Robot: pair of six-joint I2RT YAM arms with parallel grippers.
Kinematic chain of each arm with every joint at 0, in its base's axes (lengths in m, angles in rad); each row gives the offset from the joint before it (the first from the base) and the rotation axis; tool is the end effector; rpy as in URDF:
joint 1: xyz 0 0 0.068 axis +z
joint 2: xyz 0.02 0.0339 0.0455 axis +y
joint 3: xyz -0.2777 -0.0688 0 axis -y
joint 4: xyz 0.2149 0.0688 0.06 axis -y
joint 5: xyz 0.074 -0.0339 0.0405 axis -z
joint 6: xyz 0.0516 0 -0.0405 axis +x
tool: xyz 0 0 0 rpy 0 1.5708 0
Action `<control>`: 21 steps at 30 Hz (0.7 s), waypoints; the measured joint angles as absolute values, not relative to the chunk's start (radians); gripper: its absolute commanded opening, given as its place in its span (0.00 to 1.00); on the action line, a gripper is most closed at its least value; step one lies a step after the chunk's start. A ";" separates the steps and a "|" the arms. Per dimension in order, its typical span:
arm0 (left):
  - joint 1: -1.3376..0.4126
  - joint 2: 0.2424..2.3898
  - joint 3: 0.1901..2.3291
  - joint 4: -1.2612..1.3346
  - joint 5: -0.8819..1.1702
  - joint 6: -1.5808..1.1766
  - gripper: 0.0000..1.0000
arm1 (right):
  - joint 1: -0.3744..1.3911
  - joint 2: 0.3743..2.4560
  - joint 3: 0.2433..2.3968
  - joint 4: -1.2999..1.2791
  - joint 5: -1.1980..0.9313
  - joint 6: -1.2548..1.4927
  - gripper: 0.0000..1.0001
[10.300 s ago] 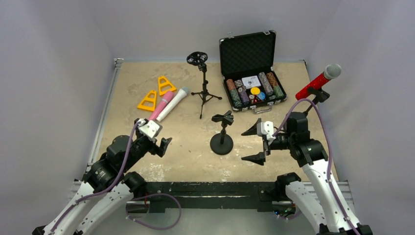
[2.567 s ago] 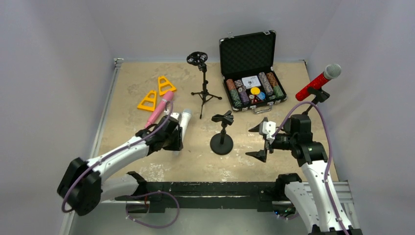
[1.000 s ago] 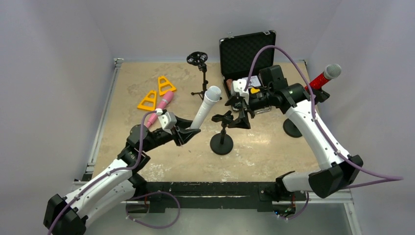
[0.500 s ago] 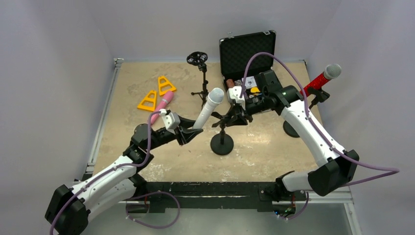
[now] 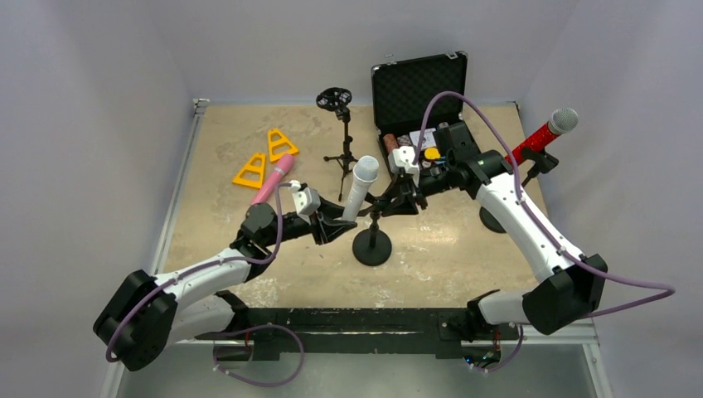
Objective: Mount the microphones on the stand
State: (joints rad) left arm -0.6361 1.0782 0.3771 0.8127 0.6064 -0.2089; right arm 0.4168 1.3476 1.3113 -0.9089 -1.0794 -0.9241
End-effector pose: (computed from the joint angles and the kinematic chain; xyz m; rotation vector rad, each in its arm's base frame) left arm 0.1493 -0.1468 0.2784 0.8280 1.3501 -1.1121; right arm 0.1947 0.1360 0.3568 -1.6128 1.3834 1.0403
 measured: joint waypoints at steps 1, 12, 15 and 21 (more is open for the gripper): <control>-0.638 1.095 0.377 0.834 0.612 -0.219 0.00 | 0.415 1.347 1.305 -0.898 -1.088 -0.915 0.00; -0.675 1.110 0.377 0.831 0.614 -0.226 0.00 | 0.410 1.329 1.254 -0.801 -1.122 -0.813 0.00; -0.675 1.058 0.377 0.761 0.601 -0.196 0.00 | 0.413 1.323 1.245 -0.790 -1.125 -0.799 0.02; -0.677 1.032 0.382 0.707 0.598 -0.160 0.00 | 0.414 1.321 1.238 -0.784 -1.146 -0.775 0.64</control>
State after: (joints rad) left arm -0.6765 1.0325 0.3817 0.7074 0.5983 -0.1600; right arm 0.4141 1.3209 1.2385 -0.7837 -1.1461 -0.7753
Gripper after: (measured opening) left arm 0.414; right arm 0.450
